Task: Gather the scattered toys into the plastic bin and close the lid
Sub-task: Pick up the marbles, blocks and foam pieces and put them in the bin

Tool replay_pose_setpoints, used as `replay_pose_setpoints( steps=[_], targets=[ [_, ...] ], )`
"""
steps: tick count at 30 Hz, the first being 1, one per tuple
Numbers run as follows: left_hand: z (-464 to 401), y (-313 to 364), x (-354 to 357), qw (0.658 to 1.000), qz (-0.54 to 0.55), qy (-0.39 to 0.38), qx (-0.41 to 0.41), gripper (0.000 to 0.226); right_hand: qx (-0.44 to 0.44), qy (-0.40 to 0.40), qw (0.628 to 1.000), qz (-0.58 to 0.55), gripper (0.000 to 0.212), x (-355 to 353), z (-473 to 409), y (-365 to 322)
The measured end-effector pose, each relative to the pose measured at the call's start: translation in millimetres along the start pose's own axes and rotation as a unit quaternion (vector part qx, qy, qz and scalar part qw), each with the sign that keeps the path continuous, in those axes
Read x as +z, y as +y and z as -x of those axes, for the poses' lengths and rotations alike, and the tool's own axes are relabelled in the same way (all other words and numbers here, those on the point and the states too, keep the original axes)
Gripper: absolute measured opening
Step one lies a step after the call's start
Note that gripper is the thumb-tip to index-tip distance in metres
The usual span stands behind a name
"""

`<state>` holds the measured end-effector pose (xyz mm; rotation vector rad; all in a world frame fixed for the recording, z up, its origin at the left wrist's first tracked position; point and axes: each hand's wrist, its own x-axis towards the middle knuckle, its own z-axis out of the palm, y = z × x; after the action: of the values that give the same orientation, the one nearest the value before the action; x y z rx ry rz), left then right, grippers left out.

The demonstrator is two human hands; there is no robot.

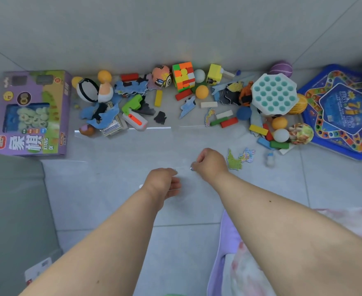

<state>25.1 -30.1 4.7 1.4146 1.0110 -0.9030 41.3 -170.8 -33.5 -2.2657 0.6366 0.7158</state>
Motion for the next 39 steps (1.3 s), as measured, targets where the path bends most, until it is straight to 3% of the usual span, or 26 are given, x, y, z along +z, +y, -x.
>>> replay_pose_setpoints(
  steps=[2, 4, 6, 9, 10, 13, 15, 19, 22, 24, 26, 28, 29, 31, 33, 34, 37, 39],
  targets=[
    [2.1, 1.3, 4.3, 0.996, 0.086, -0.017, -0.019, 0.026, -0.035, -0.065, 0.990, -0.116, 0.022, 2.6, 16.1, -8.6],
    [4.2, 1.7, 8.5, 0.984, 0.170, -0.047, -0.038, 0.031, -0.048, -0.147, 0.960, -0.232, 0.020, 6.4, 33.2, -16.1],
    [4.6, 0.7, 12.2, 0.975, 0.207, -0.060, -0.044, 0.030, -0.051, -0.123, 0.948, -0.291, 0.014, 6.4, 45.9, -19.0],
    [3.7, -2.9, 14.3, 0.980, 0.190, -0.046, -0.041, 0.029, -0.042, 0.101, 0.979, -0.174, 0.009, 0.6, 44.2, -1.0],
    [3.0, -4.0, 14.3, 0.982, 0.182, -0.042, -0.042, 0.029, -0.019, 0.139, 0.984, -0.106, 0.006, -2.3, 41.6, 9.0],
    [0.3, -7.0, 13.4, 0.985, 0.163, -0.034, -0.040, 0.028, 0.026, 0.074, 0.993, 0.088, 0.020, 1.2, 33.6, 35.6],
    [-1.4, -10.3, 12.4, 0.986, 0.156, -0.031, -0.041, 0.027, 0.005, 0.039, 0.982, 0.186, 0.023, 6.6, 33.8, 40.7],
    [-5.4, -14.7, 10.7, 0.988, 0.143, -0.023, -0.048, 0.025, -0.058, 0.011, 0.961, 0.269, 0.024, 9.6, 28.2, 35.4],
    [-7.3, -16.0, 11.7, 0.990, 0.133, -0.019, -0.053, 0.025, -0.033, -0.009, 0.975, 0.219, 0.018, 5.1, 24.1, 32.7],
    [-10.1, -15.8, 13.8, 0.989, 0.135, -0.022, -0.050, 0.025, -0.022, 0.002, 0.996, 0.090, 0.012, 2.7, 25.6, 28.5],
    [-12.7, -14.5, 18.0, 0.987, 0.150, -0.036, -0.049, 0.027, -0.061, -0.020, 0.997, -0.050, 0.010, 1.8, 34.3, 16.9],
    [-13.6, -11.4, 22.9, 0.976, 0.194, -0.074, -0.061, 0.026, -0.128, -0.071, 0.987, -0.071, 0.012, 3.1, 45.1, 4.9],
    [-13.7, -10.2, 25.5, 0.970, 0.214, -0.092, -0.067, 0.026, -0.152, -0.066, 0.984, -0.062, 0.012, 4.3, 48.4, 3.1],
    [-13.4, -8.2, 30.4, 0.969, 0.212, -0.108, -0.074, 0.025, -0.164, 0.070, 0.982, -0.063, 0.013, -0.3, 45.1, 8.8],
    [-12.2, -6.6, 34.3, 0.973, 0.187, -0.110, -0.084, 0.033, -0.091, 0.239, 0.966, -0.051, 0.026, -13.0, 31.7, 26.5],
    [-11.9, -5.6, 35.9, 0.973, 0.179, -0.114, -0.088, 0.037, -0.025, 0.265, 0.964, -0.022, 0.038, -21.9, 22.8, 36.9],
    [-13.2, -5.1, 38.7, 0.974, 0.169, -0.118, -0.094, 0.040, 0.129, 0.158, 0.974, 0.102, 0.090, -44.2, 0.6, 60.9],
    [-14.3, -6.7, 38.8, 0.976, 0.164, -0.108, -0.093, 0.039, 0.136, 0.122, 0.977, 0.112, 0.098, -45.9, -7.3, 67.6]
  ],
)
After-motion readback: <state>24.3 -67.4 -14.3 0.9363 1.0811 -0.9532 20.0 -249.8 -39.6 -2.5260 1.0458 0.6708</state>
